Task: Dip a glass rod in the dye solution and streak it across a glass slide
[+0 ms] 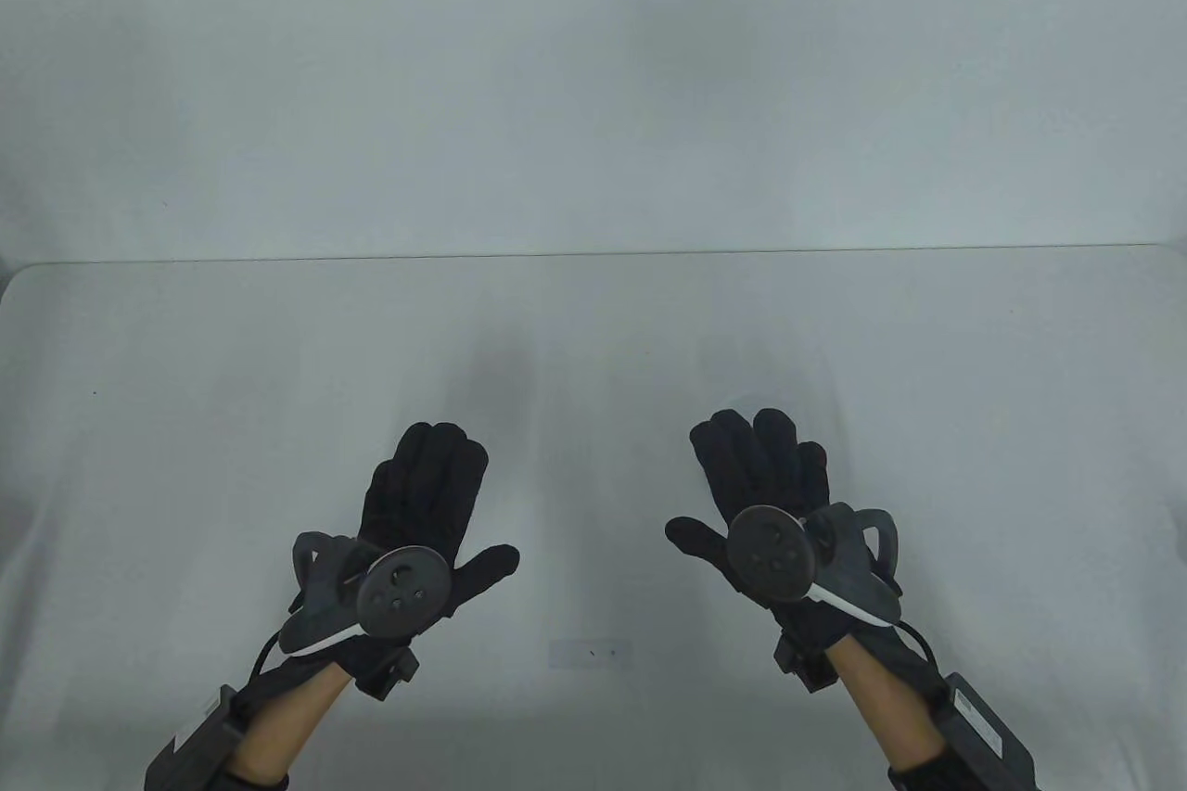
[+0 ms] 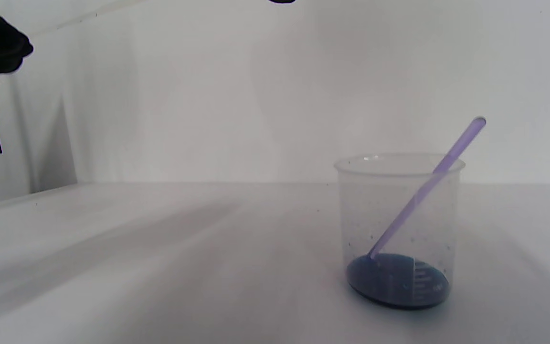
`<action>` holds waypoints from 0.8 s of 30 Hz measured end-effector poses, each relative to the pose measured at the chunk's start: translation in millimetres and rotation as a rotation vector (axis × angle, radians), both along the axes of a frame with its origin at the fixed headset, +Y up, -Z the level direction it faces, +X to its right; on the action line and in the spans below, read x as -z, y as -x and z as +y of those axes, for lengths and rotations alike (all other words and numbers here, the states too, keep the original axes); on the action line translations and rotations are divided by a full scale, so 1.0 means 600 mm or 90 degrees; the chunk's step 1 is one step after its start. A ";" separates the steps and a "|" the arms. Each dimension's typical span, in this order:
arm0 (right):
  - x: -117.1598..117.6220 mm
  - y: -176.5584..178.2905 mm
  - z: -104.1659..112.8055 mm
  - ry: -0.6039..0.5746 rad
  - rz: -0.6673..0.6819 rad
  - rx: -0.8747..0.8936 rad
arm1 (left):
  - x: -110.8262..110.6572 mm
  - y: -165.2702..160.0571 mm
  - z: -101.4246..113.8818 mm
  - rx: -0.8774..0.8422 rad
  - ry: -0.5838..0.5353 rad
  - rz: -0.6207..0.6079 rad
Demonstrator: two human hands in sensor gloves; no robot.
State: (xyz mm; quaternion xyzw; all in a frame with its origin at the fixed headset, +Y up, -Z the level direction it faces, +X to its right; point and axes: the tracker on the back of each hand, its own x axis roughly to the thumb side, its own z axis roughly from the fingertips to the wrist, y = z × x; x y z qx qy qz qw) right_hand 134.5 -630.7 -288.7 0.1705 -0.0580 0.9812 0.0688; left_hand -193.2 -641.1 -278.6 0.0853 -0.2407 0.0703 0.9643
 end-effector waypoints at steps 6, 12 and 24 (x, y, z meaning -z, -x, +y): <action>-0.013 -0.013 -0.047 -0.007 -0.002 -0.026 | -0.002 0.011 -0.032 0.049 0.023 0.017; -0.007 -0.021 -0.053 0.013 -0.013 -0.035 | 0.002 0.010 -0.040 0.048 0.043 0.018; -0.006 -0.014 -0.061 0.025 -0.011 -0.064 | 0.002 0.011 -0.039 0.054 0.047 0.021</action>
